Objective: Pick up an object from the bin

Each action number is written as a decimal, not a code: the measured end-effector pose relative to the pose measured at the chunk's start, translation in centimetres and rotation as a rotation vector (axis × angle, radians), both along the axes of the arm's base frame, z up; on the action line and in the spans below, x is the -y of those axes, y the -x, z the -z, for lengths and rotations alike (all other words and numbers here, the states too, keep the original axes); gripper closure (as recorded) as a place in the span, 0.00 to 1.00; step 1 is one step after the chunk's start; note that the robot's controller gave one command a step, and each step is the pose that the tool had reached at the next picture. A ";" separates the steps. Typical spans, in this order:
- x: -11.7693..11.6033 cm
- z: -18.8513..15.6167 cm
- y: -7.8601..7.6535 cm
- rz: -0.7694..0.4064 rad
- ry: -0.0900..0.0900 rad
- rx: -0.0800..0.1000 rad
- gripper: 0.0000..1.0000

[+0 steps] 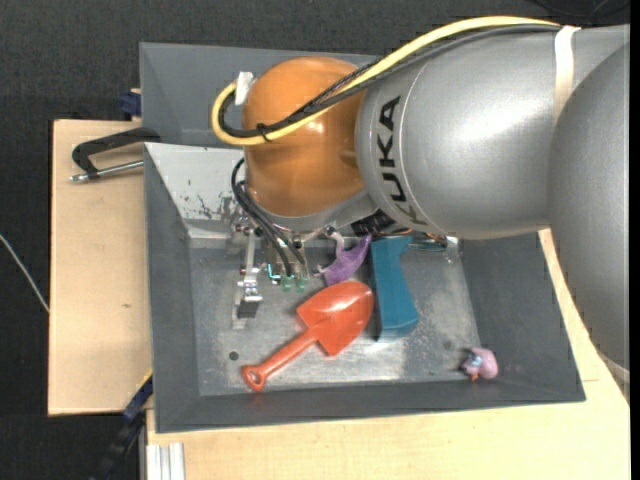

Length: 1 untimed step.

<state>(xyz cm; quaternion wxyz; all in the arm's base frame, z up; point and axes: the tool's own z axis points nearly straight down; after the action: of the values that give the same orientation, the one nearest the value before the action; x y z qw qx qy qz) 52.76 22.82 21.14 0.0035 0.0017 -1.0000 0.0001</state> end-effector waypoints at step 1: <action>0.1 -0.4 -0.2 0.003 -0.002 0.008 0.00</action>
Offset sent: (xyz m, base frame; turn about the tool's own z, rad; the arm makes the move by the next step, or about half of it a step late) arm -0.0152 -0.0415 -0.0432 -0.0018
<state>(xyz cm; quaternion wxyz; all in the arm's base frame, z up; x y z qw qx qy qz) 52.97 22.71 21.58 -0.0006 0.0003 -1.0000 -0.0010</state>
